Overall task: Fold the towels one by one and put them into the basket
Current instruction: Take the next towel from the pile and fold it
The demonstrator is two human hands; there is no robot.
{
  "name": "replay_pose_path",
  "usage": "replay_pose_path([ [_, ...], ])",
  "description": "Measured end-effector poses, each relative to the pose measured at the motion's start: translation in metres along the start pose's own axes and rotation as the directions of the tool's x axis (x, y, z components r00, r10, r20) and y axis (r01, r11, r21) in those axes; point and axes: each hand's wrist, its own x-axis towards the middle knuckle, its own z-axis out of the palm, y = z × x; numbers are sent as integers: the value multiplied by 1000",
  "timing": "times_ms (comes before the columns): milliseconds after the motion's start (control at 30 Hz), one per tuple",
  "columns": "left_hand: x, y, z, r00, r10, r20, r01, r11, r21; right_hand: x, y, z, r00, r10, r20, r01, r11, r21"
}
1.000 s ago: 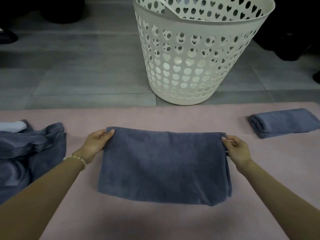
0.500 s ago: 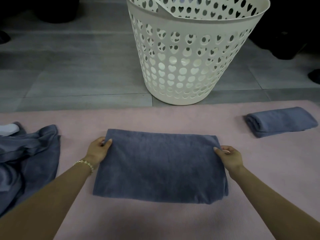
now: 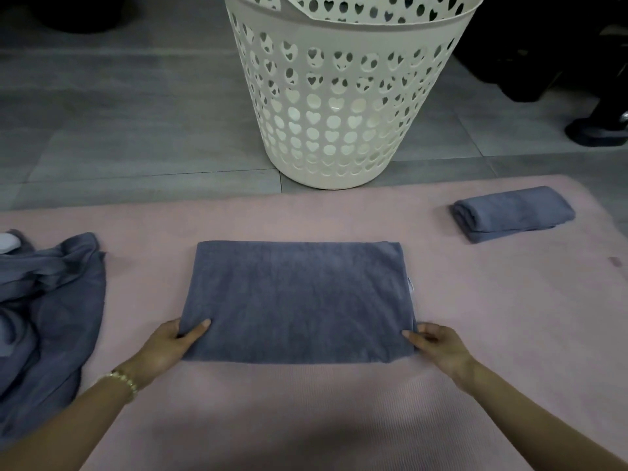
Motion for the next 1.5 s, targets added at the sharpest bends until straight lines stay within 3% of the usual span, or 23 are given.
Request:
replay_pose_path([
  [100, -3, -3, 6, 976, 92, -196, -90, 996, 21, -4, 7, 11, 985, -71, -155, 90, 988, 121],
  [267, -8, -12, 17, 953, 113, -282, -88, 991, 98, -6, 11, 9, 947, -133, -291, 186, 969, 163],
  [367, -11, -18, 22, 937, 135, -321, -90, 984, 152, -13, 21, 6, 950, -190, -248, 214, 974, 72],
  [533, -10, -18, 26, 937, 87, -337, -45, 990, 130, -18, 27, 5, 982, -113, -148, 105, 992, -66],
  [700, -8, -18, 32, 946, 46, -322, 12, 984, 178, -16, 18, 9, 998, 54, -40, -50, 994, 100],
  [1000, -7, -20, 34, 947, 66, -314, 0, 978, 208, -20, 7, -6, 995, -95, 37, 85, 974, 209],
  [1100, -6, -21, 35, 945, 58, -321, 11, 977, 211, -20, 12, -7, 988, -111, 109, 96, 987, 132],
  [1500, -5, -22, 36, 944, 50, -325, 27, 974, 226, -11, 22, -11, 999, -2, 37, -1, 997, 74],
])
